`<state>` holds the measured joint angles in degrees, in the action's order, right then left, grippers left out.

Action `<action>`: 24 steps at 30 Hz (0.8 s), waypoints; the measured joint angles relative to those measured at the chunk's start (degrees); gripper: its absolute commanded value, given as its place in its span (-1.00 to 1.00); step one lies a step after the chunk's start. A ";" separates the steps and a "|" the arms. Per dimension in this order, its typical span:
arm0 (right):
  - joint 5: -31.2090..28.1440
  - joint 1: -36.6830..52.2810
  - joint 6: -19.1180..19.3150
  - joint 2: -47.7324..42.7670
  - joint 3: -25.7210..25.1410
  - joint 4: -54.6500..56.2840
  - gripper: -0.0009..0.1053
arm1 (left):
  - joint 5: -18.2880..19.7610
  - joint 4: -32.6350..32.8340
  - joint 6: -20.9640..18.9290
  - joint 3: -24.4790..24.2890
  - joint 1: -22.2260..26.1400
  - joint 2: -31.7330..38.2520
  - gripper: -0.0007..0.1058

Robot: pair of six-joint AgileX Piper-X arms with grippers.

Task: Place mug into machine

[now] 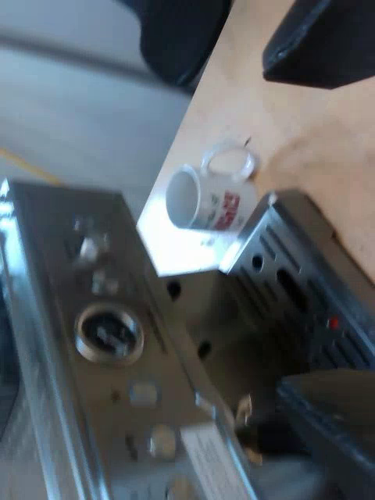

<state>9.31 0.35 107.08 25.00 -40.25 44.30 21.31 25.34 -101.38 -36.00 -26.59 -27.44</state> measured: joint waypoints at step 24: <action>1.60 0.00 0.00 3.11 19.45 -21.47 0.22 | -1.25 -5.30 1.41 0.00 -4.77 -13.99 0.42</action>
<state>10.91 0.35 107.08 28.11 -20.80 22.82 20.06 20.04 -99.97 -36.00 -31.36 -41.43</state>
